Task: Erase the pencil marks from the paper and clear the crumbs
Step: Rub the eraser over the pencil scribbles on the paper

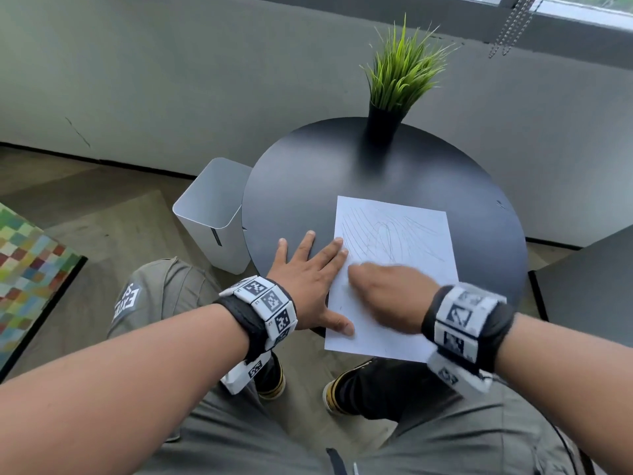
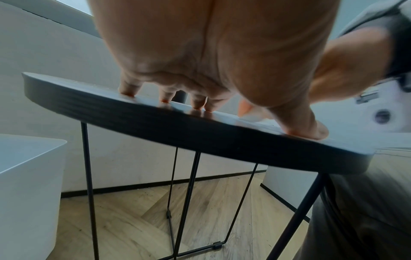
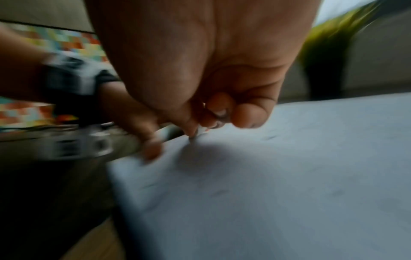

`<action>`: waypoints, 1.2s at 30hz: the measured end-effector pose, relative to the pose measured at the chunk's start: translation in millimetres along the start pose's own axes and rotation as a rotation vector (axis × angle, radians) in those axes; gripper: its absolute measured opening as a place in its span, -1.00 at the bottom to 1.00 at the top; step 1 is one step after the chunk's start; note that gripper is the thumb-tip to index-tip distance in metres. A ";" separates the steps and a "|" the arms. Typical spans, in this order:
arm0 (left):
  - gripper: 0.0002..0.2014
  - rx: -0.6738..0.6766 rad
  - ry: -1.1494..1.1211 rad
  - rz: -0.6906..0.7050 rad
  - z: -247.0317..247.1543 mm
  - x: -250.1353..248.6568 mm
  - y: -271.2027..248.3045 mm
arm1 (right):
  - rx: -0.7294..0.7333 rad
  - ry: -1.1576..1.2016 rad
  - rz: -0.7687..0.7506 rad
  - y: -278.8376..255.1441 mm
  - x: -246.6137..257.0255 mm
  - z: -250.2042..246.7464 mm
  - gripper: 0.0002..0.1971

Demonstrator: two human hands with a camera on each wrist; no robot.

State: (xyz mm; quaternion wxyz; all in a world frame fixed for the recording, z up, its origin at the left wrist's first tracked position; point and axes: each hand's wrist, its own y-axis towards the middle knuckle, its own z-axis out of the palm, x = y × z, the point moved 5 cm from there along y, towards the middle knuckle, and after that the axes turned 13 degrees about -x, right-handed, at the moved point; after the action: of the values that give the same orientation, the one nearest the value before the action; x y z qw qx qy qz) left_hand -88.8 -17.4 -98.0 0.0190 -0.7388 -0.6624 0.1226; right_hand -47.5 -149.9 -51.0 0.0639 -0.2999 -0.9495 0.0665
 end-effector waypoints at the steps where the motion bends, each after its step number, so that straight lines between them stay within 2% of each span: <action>1: 0.33 0.001 -0.004 0.004 -0.1 -0.4 0.0 | 0.049 0.021 -0.075 -6.3 15.2 2.3 -0.87; 3: 0.33 0.000 -0.008 0.006 0.9 -0.8 0.0 | 0.054 0.001 -0.017 -1.4 4.5 0.7 -0.88; 5: 0.34 -0.002 -0.008 0.003 0.9 -0.1 0.6 | -0.070 0.000 0.218 15.9 -38.7 -10.4 -0.88; 6: 0.34 -0.003 -0.012 0.001 0.6 -0.1 0.4 | -0.126 0.003 0.277 18.3 -50.6 -11.6 -0.86; 7: 0.34 -0.008 -0.017 -0.001 0.1 -0.1 0.6 | -0.138 0.012 0.268 17.1 -49.1 -10.4 -0.85; 9: 0.33 -0.015 -0.026 -0.003 -0.7 -0.2 -0.1 | -0.044 0.030 0.117 11.2 -15.6 -2.6 -0.89; 11: 0.34 -0.011 -0.027 -0.002 -0.2 -0.7 -0.4 | 0.039 0.073 -0.018 0.9 10.0 5.9 -0.83; 12: 0.34 -0.008 -0.024 0.000 0.5 -0.8 -0.6 | 0.039 0.053 0.010 3.6 5.3 2.7 -0.83; 15: 0.34 -0.012 -0.020 -0.001 1.0 0.1 0.5 | -0.103 -0.004 0.257 24.6 -43.6 -8.3 -0.86; 16: 0.34 -0.014 -0.023 -0.002 0.5 0.2 0.6 | -0.121 -0.008 0.268 25.1 -45.0 -7.6 -0.86; 18: 0.34 -0.019 -0.033 -0.006 0.3 -0.1 0.9 | -0.062 0.007 0.153 21.4 -19.9 -1.6 -0.87; 20: 0.34 -0.019 -0.036 -0.008 0.2 -0.5 0.2 | 0.012 0.072 0.013 10.9 2.8 8.4 -0.78; 22: 0.34 -0.006 -0.026 -0.007 1.2 -0.8 0.0 | -0.007 0.032 0.112 18.3 -15.2 1.1 -0.87; 24: 0.35 -0.007 -0.019 -0.008 1.4 0.0 0.4 | -0.118 -0.001 0.260 29.2 -47.1 -8.2 -0.84; 25: 0.35 -0.006 -0.017 -0.007 0.9 0.4 0.2 | -0.144 -0.013 0.264 28.0 -49.8 -6.4 -0.85; 27: 0.35 -0.009 -0.021 -0.007 0.1 0.2 0.8 | -0.091 -0.034 0.124 20.1 -27.8 -1.9 -0.90; 29: 0.35 -0.009 -0.021 -0.006 0.2 -0.5 0.3 | 0.026 -0.006 -0.035 3.5 -5.0 9.0 -0.87; 31: 0.35 -0.002 -0.021 -0.005 0.8 -0.9 0.9 | 0.029 -0.046 0.018 5.7 -20.0 5.2 -0.89; 33: 0.35 -0.005 -0.022 -0.006 1.8 -0.7 1.8 | -0.080 -0.044 0.178 15.5 -49.2 -4.0 -0.81; 34: 0.35 -0.005 -0.022 -0.006 1.4 -0.1 1.7 | -0.110 -0.045 0.193 14.7 -52.4 -1.8 -0.77; 36: 0.34 -0.006 -0.021 -0.004 -0.1 0.5 1.2 | -0.054 -0.047 0.076 6.8 -29.2 3.7 -0.77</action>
State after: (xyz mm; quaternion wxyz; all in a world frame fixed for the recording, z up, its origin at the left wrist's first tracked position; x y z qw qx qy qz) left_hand -87.5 -17.0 -98.2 0.0102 -0.7361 -0.6644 0.1285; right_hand -20.5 -161.6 -58.2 0.0312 -0.3356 -0.9401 0.0504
